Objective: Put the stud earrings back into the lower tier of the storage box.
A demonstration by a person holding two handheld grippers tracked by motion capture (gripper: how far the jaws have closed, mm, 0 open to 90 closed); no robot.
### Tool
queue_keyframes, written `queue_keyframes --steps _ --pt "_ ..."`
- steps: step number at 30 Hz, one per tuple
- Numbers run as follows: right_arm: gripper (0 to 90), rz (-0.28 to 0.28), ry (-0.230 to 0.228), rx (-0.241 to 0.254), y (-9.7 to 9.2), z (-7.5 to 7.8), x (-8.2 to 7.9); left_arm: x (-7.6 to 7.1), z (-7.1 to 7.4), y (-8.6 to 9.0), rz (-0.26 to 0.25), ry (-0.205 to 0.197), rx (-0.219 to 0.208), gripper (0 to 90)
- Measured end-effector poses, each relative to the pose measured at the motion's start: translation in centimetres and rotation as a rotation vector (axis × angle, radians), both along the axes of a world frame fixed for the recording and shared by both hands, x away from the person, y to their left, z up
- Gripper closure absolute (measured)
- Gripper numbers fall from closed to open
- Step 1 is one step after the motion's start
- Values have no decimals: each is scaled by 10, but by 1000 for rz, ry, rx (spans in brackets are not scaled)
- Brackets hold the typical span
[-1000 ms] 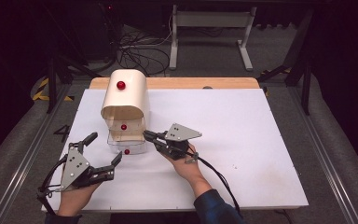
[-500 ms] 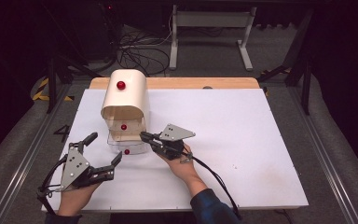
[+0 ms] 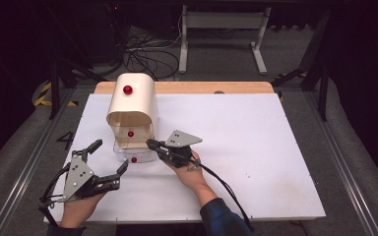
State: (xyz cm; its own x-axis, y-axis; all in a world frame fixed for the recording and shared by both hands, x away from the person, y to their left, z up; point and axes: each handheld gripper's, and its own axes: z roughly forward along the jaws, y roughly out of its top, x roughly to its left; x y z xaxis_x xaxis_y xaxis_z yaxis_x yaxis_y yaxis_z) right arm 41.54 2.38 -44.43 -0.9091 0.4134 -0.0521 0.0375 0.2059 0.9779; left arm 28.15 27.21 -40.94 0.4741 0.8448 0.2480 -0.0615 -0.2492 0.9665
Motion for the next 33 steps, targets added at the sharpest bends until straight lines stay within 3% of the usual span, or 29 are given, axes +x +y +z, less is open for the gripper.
queue_keyframes --steps 16,27,33 --pt "855 0 31 -48 5 -4 3 0 0 0 -3 1 2 81" --pt "722 1 8 -25 0 6 -2 0 0 0 -4 3 2 81" --pt "600 -17 21 -44 -8 13 -4 0 0 -1 -7 2 1 80"
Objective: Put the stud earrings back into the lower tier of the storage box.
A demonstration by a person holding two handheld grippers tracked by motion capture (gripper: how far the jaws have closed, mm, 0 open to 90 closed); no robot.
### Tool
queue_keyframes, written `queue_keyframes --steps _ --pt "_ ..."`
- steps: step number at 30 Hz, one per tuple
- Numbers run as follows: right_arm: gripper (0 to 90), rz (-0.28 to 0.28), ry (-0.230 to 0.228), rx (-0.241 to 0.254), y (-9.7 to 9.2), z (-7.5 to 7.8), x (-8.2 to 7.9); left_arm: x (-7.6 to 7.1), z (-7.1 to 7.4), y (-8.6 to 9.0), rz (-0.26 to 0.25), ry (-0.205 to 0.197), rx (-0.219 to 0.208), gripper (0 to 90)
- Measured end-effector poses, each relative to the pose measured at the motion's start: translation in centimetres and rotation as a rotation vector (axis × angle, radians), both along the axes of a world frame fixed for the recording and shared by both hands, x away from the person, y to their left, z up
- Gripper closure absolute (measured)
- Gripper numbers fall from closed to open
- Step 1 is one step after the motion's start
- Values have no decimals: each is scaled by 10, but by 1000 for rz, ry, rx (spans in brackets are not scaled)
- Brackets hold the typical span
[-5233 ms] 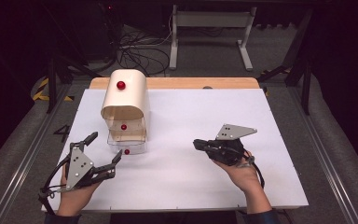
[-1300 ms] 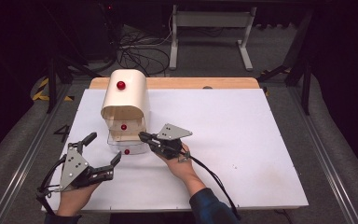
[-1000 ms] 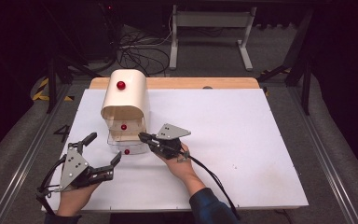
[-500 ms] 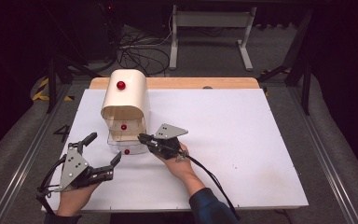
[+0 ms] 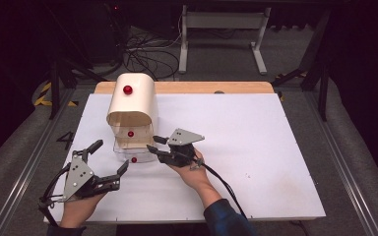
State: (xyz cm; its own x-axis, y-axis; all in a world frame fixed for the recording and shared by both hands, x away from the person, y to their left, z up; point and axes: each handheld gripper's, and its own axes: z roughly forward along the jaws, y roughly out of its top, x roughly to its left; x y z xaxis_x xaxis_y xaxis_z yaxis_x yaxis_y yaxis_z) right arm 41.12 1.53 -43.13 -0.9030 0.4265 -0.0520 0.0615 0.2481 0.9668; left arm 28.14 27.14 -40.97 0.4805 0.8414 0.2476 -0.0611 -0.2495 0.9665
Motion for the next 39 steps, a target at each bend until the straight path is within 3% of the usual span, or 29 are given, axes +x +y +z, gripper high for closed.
queue_keyframes --steps 20,39 --pt "373 -23 2 -1 -30 23 -14 0 0 -1 1 1 9 77" --pt "191 -133 28 -39 -69 36 -27 -1 0 -4 7 0 9 56"
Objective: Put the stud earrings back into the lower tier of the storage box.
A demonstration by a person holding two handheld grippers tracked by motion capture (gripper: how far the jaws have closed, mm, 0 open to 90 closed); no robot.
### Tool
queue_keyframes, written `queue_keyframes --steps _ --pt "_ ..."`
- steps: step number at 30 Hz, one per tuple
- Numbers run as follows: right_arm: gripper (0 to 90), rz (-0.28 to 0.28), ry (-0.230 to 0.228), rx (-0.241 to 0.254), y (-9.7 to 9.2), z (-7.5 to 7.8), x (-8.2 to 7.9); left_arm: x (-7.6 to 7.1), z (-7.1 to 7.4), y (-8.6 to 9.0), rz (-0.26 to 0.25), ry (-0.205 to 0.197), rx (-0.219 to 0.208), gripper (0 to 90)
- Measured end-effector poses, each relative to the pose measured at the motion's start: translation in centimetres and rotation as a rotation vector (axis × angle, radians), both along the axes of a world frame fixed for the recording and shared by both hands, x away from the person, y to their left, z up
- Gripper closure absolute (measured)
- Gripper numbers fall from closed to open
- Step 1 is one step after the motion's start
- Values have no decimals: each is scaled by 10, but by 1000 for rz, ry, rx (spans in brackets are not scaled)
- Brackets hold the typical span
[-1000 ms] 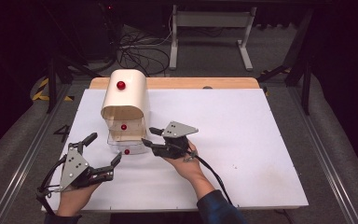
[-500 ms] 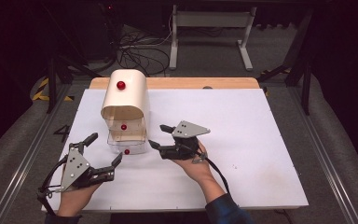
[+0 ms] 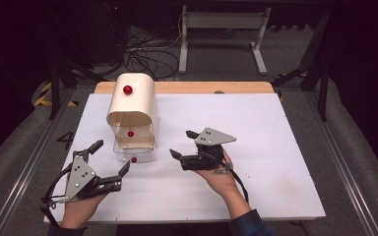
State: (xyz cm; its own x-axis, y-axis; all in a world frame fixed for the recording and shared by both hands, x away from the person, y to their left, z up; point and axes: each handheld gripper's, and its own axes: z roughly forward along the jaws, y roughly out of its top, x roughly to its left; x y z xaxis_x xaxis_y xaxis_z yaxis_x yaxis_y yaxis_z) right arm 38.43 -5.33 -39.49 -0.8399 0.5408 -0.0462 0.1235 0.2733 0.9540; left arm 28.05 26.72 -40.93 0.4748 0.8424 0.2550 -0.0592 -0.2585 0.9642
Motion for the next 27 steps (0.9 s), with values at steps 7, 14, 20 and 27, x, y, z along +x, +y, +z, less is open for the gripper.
queue_keyframes --steps 7,14,20,27 --pt "135 -26 3 -16 -14 2 -3 0 -1 -1 3 3 -1 46" --pt "50 -35 74 -69 -23 2 -2 2 -2 -1 6 6 -1 39" --pt "36 -53 108 -110 -32 1 0 2 -2 0 9 5 -3 37" --pt "29 -93 128 -132 -46 2 -1 2 -2 -2 5 8 -2 37"
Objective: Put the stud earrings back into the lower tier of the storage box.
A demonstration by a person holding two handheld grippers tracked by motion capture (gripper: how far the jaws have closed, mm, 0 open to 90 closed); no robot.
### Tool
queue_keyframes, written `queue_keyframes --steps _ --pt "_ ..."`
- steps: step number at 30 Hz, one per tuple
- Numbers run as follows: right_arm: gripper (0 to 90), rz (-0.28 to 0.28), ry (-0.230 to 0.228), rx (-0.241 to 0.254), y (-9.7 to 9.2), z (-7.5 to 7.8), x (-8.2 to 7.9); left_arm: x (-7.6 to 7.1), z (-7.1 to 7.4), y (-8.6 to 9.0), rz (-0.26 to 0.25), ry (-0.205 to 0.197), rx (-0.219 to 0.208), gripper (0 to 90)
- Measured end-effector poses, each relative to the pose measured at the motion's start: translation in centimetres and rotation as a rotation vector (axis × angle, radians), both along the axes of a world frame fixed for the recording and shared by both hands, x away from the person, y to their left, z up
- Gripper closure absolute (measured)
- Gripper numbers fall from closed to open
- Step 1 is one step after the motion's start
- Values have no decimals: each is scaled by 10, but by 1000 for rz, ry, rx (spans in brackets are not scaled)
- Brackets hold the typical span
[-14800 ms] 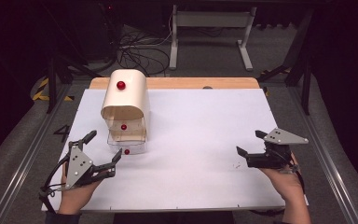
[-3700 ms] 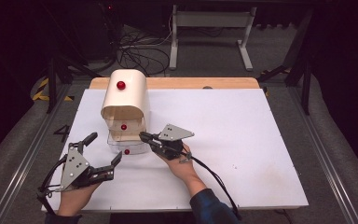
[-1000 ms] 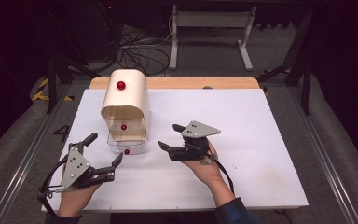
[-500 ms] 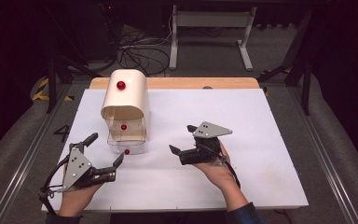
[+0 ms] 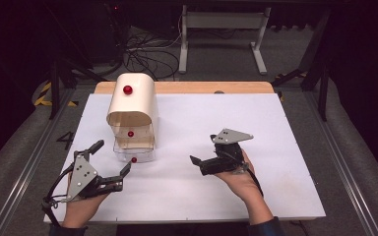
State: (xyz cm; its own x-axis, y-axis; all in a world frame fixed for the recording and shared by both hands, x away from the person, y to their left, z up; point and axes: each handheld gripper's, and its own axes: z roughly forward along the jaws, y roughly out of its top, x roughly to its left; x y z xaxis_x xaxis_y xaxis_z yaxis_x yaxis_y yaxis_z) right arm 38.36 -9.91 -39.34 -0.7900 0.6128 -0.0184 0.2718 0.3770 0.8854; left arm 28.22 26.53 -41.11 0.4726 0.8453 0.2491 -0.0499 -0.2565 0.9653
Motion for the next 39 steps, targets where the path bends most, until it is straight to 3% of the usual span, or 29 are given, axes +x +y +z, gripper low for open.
queue_keyframes --steps 6,20,39 --pt "36 -52 4 -25 -14 0 -1 0 0 0 1 -1 1 37" --pt "162 -172 17 -112 -57 -3 -3 0 0 -3 -5 1 8 40" --pt "232 -254 76 -173 -91 -15 -5 0 -1 -5 -7 3 13 42"
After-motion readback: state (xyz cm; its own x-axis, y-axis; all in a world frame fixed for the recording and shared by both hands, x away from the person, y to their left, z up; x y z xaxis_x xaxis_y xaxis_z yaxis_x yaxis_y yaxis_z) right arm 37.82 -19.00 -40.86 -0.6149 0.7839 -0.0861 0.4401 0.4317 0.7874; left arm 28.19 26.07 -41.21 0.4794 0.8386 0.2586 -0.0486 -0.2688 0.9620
